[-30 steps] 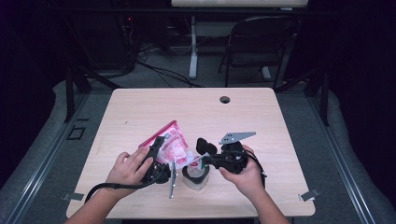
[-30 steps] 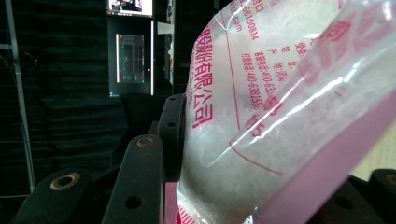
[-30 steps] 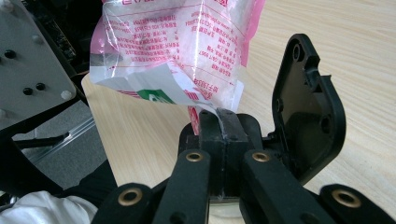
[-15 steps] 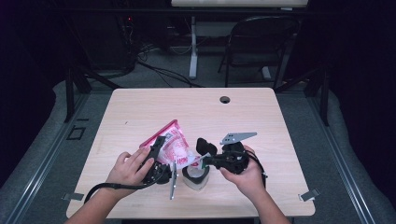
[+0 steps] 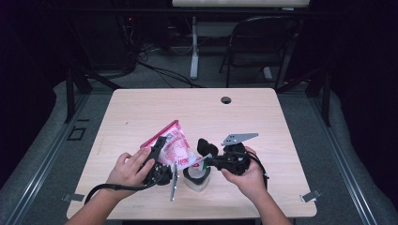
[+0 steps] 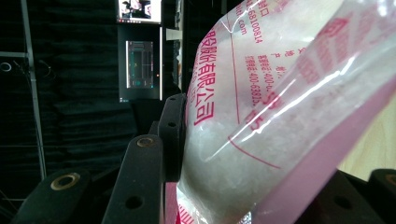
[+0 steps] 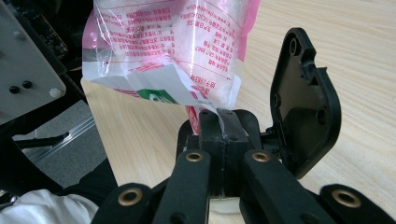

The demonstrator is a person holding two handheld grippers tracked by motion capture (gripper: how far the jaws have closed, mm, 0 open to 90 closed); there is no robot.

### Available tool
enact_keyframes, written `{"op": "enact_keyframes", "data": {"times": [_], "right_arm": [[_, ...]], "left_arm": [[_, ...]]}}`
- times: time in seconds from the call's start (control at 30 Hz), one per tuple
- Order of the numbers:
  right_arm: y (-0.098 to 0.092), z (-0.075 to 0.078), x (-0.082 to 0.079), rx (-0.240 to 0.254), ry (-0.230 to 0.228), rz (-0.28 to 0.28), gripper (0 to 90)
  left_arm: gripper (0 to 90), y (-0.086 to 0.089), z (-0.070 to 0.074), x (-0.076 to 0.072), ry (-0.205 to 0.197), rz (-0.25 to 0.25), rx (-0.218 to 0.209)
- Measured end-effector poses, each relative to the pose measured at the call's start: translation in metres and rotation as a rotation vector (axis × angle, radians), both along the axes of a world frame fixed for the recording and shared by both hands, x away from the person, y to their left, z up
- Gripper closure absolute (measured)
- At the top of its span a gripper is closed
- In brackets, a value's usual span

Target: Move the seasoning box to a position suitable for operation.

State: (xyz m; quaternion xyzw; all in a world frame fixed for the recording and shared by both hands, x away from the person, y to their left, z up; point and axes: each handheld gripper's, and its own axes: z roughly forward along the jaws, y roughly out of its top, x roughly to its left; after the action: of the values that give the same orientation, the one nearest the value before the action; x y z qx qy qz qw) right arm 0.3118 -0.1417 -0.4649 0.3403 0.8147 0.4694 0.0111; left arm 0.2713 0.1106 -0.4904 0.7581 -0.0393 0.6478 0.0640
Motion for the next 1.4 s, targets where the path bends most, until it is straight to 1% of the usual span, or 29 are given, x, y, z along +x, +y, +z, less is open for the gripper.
{"op": "enact_keyframes", "data": {"times": [0.27, 0.43, 0.47, 0.5, 0.53, 0.63, 0.67, 0.73, 0.8, 0.83, 0.9, 0.97, 1.1, 1.27, 1.4], "right_arm": [[-0.0013, 0.0005, -0.0002, 0.002, 0.001, 0.000, 90.0], [-0.0020, 0.0010, -0.0008, 0.001, -0.001, 0.001, 90.0], [-0.0022, 0.0011, -0.0009, 0.001, -0.001, 0.000, 90.0], [-0.0024, 0.0012, -0.0009, 0.002, -0.002, 0.001, 90.0], [-0.0024, 0.0012, -0.0011, 0.002, -0.002, -0.001, 90.0], [-0.0029, 0.0011, -0.0012, 0.004, -0.002, 0.000, 90.0], [-0.0030, 0.0011, -0.0013, 0.004, -0.003, 0.000, 90.0], [-0.0034, 0.0012, -0.0014, 0.005, -0.003, 0.000, 90.0], [-0.0037, 0.0014, -0.0014, 0.004, -0.003, -0.002, 90.0], [-0.0038, 0.0014, -0.0016, 0.004, -0.004, -0.006, 90.0], [-0.0043, 0.0016, -0.0015, 0.002, -0.004, -0.003, 90.0], [-0.0046, 0.0017, -0.0017, 0.004, -0.004, -0.005, 90.0], [-0.0051, 0.0015, -0.0018, 0.007, -0.003, -0.007, 90.0], [-0.0057, 0.0014, -0.0019, 0.004, -0.002, -0.007, 90.0], [-0.0060, 0.0014, -0.0018, 0.006, -0.001, -0.008, 90.0]], "left_arm": [[64.8, -0.0014, 0.0031, -0.0010, -0.013, -0.007, 0.005], [64.8, -0.0018, 0.0035, -0.0015, -0.009, -0.005, 0.005], [64.8, -0.0020, 0.0039, -0.0015, -0.021, -0.013, 0.007], [64.8, -0.0025, 0.0047, -0.0025, -0.012, 0.001, 0.012], [64.8, -0.0025, 0.0045, -0.0021, -0.019, -0.010, 0.009], [64.7, -0.0028, 0.0045, -0.0025, -0.021, -0.013, 0.009], [64.8, -0.0030, 0.0042, -0.0027, -0.016, -0.011, 0.007], [64.8, -0.0033, 0.0047, -0.0028, -0.024, -0.018, 0.009], [64.8, -0.0037, 0.0052, -0.0031, -0.022, -0.018, 0.013], [64.8, -0.0037, 0.0048, -0.0033, -0.014, -0.013, 0.008], [64.8, -0.0039, 0.0050, -0.0033, -0.014, -0.016, 0.005], [64.8, -0.0042, 0.0055, -0.0032, -0.025, -0.022, 0.009], [64.8, -0.0047, 0.0058, -0.0035, -0.020, -0.023, 0.004], [64.8, -0.0052, 0.0065, -0.0036, -0.028, -0.031, 0.010], [64.8, -0.0056, 0.0077, -0.0044, -0.027, -0.027, 0.013]]}}
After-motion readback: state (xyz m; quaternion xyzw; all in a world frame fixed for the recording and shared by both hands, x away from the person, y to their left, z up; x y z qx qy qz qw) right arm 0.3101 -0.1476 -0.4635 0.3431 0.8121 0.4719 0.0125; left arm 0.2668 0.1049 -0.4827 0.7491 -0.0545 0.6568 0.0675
